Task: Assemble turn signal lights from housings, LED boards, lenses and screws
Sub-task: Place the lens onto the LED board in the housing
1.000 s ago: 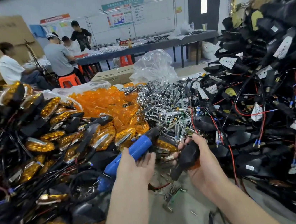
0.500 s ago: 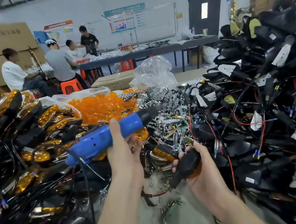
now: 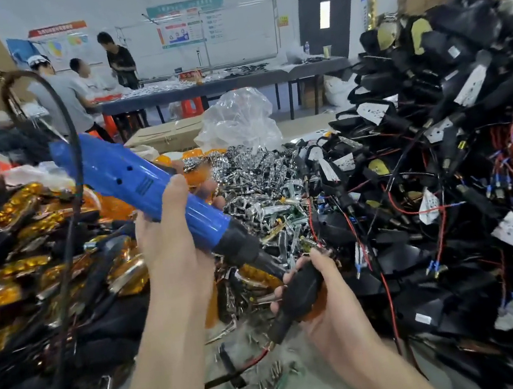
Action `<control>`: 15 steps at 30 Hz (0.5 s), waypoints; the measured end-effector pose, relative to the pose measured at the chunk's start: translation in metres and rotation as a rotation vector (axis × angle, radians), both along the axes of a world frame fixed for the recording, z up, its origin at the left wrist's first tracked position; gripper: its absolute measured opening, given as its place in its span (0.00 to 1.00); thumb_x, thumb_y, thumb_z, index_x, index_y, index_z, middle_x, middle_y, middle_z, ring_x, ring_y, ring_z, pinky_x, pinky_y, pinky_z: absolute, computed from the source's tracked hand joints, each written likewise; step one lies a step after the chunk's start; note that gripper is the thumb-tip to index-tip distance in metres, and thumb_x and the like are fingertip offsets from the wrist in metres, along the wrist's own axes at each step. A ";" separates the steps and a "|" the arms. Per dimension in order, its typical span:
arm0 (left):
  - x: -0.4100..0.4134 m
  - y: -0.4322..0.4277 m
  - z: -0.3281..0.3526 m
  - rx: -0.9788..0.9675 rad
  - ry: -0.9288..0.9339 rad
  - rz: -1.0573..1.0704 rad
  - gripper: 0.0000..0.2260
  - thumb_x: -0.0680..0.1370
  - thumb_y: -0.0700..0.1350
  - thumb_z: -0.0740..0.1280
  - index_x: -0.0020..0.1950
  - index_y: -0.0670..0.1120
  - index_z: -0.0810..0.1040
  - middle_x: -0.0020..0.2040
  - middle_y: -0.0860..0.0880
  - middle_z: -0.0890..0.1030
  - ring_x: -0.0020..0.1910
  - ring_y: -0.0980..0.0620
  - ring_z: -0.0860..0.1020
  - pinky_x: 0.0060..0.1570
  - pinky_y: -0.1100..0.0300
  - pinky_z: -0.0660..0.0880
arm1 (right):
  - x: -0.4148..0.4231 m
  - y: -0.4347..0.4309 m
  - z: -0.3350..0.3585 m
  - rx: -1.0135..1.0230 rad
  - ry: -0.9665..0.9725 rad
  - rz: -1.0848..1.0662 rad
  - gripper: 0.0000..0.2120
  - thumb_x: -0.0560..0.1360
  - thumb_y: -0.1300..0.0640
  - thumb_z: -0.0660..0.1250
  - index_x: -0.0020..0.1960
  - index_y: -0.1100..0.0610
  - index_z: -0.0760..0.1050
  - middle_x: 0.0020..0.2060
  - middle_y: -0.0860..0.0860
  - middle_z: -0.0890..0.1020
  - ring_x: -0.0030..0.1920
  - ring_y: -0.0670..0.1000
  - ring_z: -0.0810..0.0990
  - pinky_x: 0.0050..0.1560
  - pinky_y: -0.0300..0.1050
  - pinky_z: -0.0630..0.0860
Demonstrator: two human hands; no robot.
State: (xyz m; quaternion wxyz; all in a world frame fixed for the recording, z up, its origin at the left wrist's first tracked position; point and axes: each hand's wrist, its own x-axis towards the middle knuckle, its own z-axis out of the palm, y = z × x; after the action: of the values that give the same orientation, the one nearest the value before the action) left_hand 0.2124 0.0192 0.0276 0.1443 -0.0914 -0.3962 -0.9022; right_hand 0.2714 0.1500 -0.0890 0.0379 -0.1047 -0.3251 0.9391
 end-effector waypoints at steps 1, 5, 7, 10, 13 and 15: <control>0.000 0.003 0.001 -0.037 0.028 0.006 0.07 0.81 0.41 0.67 0.57 0.49 0.76 0.53 0.52 0.85 0.42 0.51 0.83 0.39 0.55 0.80 | -0.001 0.000 0.000 0.005 -0.006 -0.006 0.14 0.66 0.43 0.77 0.38 0.53 0.83 0.36 0.57 0.81 0.34 0.57 0.82 0.36 0.53 0.81; -0.004 0.006 0.002 -0.044 0.065 0.016 0.08 0.80 0.38 0.66 0.58 0.45 0.78 0.45 0.51 0.82 0.41 0.52 0.82 0.39 0.57 0.79 | -0.003 -0.001 0.002 0.003 -0.014 -0.009 0.11 0.66 0.45 0.75 0.34 0.53 0.83 0.34 0.57 0.81 0.32 0.57 0.82 0.33 0.52 0.81; -0.007 0.005 0.001 -0.011 0.039 0.009 0.11 0.80 0.39 0.66 0.62 0.41 0.76 0.47 0.48 0.78 0.39 0.52 0.79 0.39 0.56 0.77 | -0.001 -0.002 0.005 0.003 -0.016 -0.004 0.11 0.65 0.45 0.74 0.33 0.53 0.83 0.34 0.57 0.81 0.32 0.57 0.82 0.33 0.52 0.81; -0.008 0.005 -0.002 0.028 0.021 0.007 0.11 0.80 0.38 0.66 0.62 0.41 0.74 0.47 0.47 0.77 0.36 0.54 0.77 0.37 0.58 0.77 | 0.001 -0.005 0.009 -0.016 -0.015 0.019 0.10 0.64 0.46 0.74 0.33 0.54 0.83 0.34 0.57 0.80 0.32 0.57 0.82 0.33 0.52 0.81; -0.009 0.008 -0.004 0.054 0.012 0.044 0.16 0.80 0.37 0.66 0.68 0.38 0.71 0.51 0.47 0.78 0.35 0.55 0.77 0.36 0.59 0.77 | 0.004 -0.006 0.012 -0.041 -0.029 0.036 0.16 0.63 0.47 0.75 0.43 0.57 0.80 0.36 0.59 0.81 0.33 0.57 0.82 0.33 0.52 0.81; -0.010 0.009 -0.007 0.056 0.010 0.069 0.18 0.79 0.37 0.67 0.68 0.37 0.71 0.50 0.48 0.80 0.35 0.55 0.78 0.36 0.58 0.77 | 0.006 -0.006 0.013 -0.028 -0.029 0.042 0.19 0.64 0.47 0.74 0.48 0.58 0.75 0.36 0.58 0.81 0.33 0.57 0.82 0.33 0.52 0.81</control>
State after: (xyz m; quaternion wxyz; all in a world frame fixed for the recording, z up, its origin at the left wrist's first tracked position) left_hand 0.2028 0.0284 0.0205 0.1797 -0.0784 -0.3727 -0.9070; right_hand 0.2770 0.1438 -0.0765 0.0121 -0.1121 -0.3148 0.9425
